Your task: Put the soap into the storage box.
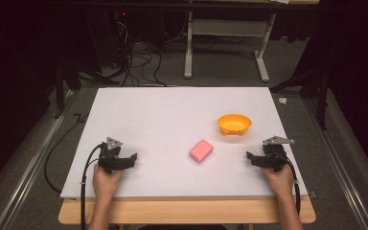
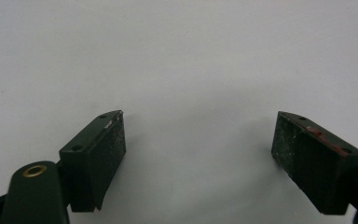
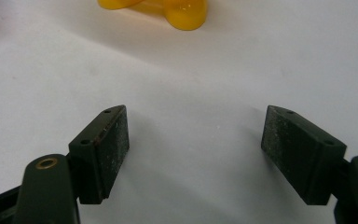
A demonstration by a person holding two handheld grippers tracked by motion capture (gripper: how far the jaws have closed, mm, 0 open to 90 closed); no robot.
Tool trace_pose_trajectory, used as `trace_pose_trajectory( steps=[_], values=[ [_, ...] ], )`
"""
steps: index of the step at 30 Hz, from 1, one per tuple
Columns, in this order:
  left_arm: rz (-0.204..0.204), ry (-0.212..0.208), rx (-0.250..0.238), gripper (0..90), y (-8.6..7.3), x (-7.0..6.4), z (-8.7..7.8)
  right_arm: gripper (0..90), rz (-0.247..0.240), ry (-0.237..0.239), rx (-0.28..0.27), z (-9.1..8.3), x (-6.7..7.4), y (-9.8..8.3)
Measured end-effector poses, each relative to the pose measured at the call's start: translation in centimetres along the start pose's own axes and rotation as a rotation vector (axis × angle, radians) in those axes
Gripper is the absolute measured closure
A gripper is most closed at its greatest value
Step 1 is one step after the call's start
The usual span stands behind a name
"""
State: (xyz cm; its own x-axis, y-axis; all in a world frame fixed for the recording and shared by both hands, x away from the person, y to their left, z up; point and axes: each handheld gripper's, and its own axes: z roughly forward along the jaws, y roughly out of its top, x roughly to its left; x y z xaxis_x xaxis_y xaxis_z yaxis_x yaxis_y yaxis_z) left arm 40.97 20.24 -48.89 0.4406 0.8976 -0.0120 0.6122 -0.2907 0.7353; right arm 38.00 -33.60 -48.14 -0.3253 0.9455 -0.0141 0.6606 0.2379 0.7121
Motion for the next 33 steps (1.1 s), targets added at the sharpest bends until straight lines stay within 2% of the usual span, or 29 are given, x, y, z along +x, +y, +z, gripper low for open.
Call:
trace_pose_trajectory(
  steps=[28,33],
  values=[
    [0.0,0.005,-0.003,19.2,-0.02,-0.02,-0.03,23.5,-0.001,0.0,0.012,0.01,0.03,0.16],
    [-0.001,0.006,-0.004,19.2,-0.02,-0.02,-0.02,22.7,-0.004,0.005,0.034,-0.23,0.11,0.34]
  ],
)
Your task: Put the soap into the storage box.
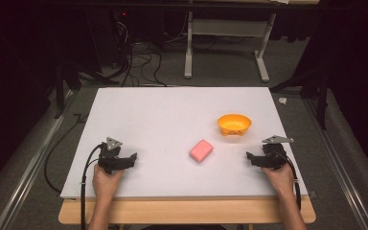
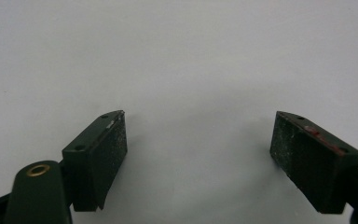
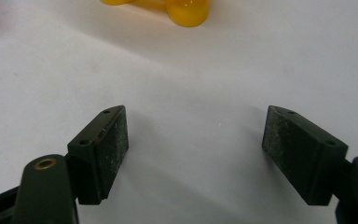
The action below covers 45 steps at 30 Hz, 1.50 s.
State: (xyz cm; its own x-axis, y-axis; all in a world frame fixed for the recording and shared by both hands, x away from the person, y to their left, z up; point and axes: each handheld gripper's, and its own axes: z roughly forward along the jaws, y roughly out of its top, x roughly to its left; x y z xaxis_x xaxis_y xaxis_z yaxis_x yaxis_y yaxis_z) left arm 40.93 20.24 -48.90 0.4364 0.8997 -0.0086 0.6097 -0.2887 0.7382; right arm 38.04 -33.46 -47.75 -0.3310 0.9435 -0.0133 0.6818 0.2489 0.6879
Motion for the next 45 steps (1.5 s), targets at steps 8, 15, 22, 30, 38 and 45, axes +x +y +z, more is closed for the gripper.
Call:
trace_pose_trajectory(
  steps=[8,15,22,30,38,45],
  values=[
    [0.002,0.001,0.0,19.3,0.0,0.0,0.0,23.2,0.009,0.067,-0.058,-1.5,1.6,0.8],
    [0.004,0.002,-0.002,19.7,0.0,0.0,0.0,23.4,-0.023,0.117,-0.096,-1.8,3.6,1.6],
    [0.004,0.002,-0.002,19.8,0.0,0.0,0.0,23.1,-0.041,0.149,-0.107,-1.5,5.2,2.1],
    [0.002,0.003,-0.003,19.9,0.0,0.0,0.0,21.5,-0.08,0.192,-0.125,-1.4,7.0,3.2],
    [0.002,0.003,-0.005,20.0,0.0,0.0,0.0,19.4,-0.098,0.216,-0.146,-1.2,8.6,4.0],
    [0.003,0.002,-0.004,20.0,0.0,0.0,0.0,16.9,-0.119,0.248,-0.135,-0.6,10.1,5.0]
  ],
)
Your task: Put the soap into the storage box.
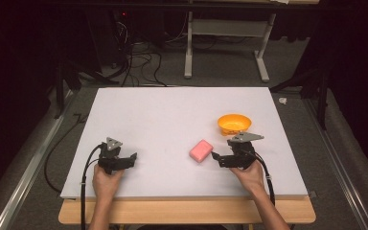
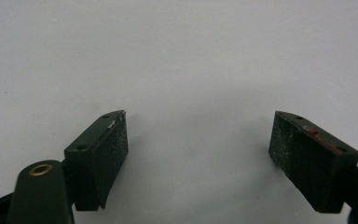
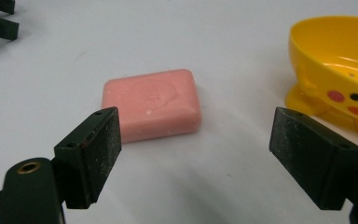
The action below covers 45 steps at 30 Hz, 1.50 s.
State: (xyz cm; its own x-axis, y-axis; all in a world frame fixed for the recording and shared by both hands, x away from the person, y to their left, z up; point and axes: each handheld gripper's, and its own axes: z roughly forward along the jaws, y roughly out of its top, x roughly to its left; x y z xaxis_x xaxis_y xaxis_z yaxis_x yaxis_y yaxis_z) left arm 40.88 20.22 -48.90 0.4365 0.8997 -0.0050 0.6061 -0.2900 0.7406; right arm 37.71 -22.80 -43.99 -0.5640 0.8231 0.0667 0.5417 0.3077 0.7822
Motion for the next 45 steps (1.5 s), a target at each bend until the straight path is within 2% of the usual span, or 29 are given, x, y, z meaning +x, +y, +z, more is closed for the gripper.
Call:
trace_pose_trajectory(
  steps=[9,12,26,34,39,45],
  values=[
    [0.0,0.0,-0.001,20.1,0.0,0.0,0.0,13.3,-0.004,0.036,0.014,1.2,0.9,1.0],
    [0.001,0.0,0.0,20.1,0.0,0.0,0.0,13.1,-0.021,0.045,0.029,1.9,1.4,1.6],
    [0.003,-0.001,-0.001,20.5,0.0,0.0,0.0,12.3,-0.066,0.043,0.088,4.5,2.4,3.4],
    [0.0,-0.002,-0.002,20.6,0.0,0.0,0.0,12.1,-0.079,0.048,0.161,6.1,2.6,3.5],
    [0.0,-0.002,-0.002,20.6,0.0,0.0,0.0,12.1,-0.079,0.046,0.176,6.5,2.6,3.4],
    [-0.001,-0.003,-0.002,20.6,0.0,0.0,0.0,12.0,-0.103,0.039,0.213,7.4,2.8,3.2]
  ],
)
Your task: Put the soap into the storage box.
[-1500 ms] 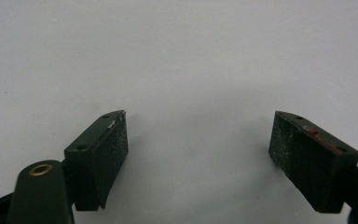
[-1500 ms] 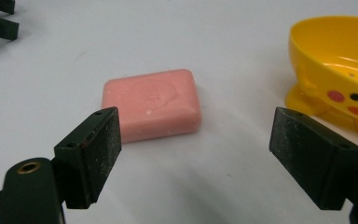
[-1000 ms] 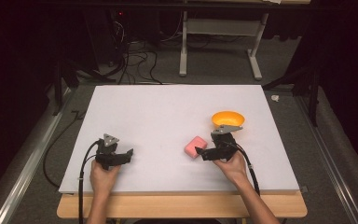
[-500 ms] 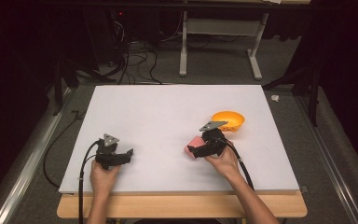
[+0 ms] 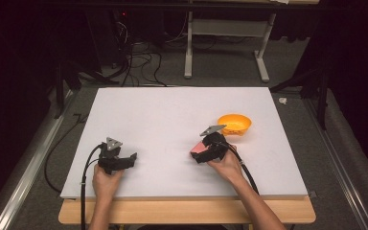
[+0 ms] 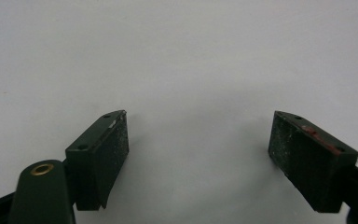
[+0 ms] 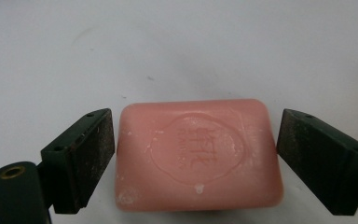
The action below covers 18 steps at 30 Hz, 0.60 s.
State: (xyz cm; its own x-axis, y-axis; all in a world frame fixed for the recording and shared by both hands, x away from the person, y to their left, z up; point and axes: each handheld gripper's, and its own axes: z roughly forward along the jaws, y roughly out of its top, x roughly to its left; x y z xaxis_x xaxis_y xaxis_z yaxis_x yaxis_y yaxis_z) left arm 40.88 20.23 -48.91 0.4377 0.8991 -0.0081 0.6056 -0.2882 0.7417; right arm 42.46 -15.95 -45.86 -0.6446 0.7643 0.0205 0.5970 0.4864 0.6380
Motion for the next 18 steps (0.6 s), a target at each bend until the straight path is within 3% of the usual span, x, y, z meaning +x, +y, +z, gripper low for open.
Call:
trace_pose_trajectory(
  steps=[18],
  values=[
    [0.002,0.001,0.0,20.6,0.0,0.0,0.0,12.3,-0.025,-0.018,0.044,1.5,0.2,-0.7]
  ],
)
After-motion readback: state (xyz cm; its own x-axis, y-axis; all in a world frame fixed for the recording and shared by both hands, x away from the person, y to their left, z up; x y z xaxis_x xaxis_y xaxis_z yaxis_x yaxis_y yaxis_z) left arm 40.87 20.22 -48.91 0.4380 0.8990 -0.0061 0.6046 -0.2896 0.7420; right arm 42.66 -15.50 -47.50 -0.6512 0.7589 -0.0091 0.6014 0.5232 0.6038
